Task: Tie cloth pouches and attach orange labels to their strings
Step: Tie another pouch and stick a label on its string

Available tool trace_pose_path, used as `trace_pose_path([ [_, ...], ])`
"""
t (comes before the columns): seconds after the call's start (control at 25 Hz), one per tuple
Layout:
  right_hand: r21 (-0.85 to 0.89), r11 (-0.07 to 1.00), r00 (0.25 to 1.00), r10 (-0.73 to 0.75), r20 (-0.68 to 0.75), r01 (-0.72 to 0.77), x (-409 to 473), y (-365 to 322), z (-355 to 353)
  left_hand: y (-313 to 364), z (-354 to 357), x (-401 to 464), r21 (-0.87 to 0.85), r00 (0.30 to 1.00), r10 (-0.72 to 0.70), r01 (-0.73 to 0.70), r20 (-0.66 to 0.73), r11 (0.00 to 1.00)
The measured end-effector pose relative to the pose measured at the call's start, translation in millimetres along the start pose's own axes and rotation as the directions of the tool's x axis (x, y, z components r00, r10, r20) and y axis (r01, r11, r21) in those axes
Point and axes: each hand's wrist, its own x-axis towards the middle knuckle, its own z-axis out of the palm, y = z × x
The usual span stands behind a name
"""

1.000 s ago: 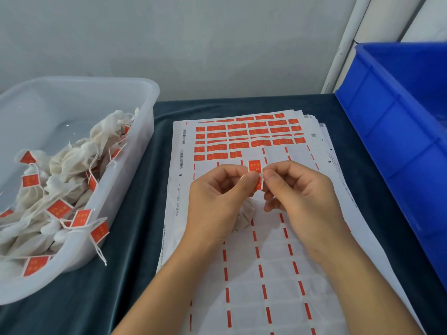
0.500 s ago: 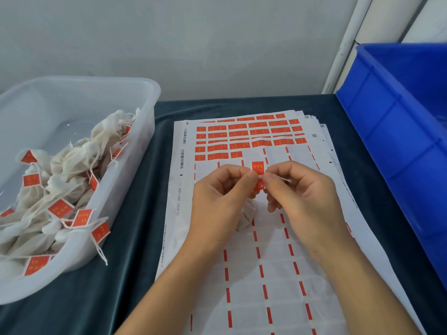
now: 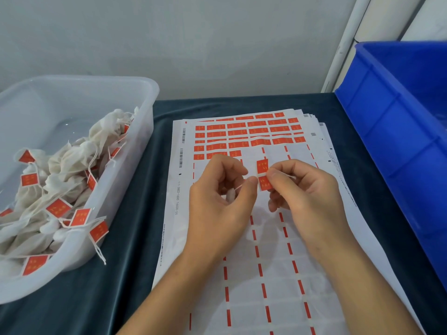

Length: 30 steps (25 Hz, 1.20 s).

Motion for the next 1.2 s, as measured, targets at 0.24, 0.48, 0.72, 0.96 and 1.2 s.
trace_pose_path([
  [0.24,0.010,1.000,1.000,0.021,0.014,-0.021,0.6,-0.2,-0.5,-1.0,1.6,-2.1,0.128,0.978,0.208,-0.211,0.032,0.969],
  [0.48,-0.011,1.000,1.000,-0.027,-0.013,0.027,-0.7,-2.8,-1.8,-7.5,2.0,-0.6,0.196,0.987,0.160,-0.155,-0.013,0.968],
  [0.72,-0.119,0.989,0.995,-0.091,-0.038,0.086,-0.9,-3.4,-2.3,-8.9,1.2,1.0,0.225,0.991,0.129,-0.121,-0.023,0.967],
  [0.96,-0.129,0.986,0.991,-0.117,-0.068,0.108,0.3,-3.0,-1.8,-9.5,0.8,2.2,0.204,0.996,0.089,-0.083,-0.018,0.975],
  [1.2,-0.099,0.990,0.993,-0.104,-0.050,0.099,2.2,-0.4,-0.3,-12.0,0.2,5.3,0.031,0.993,-0.101,0.099,0.066,0.995],
])
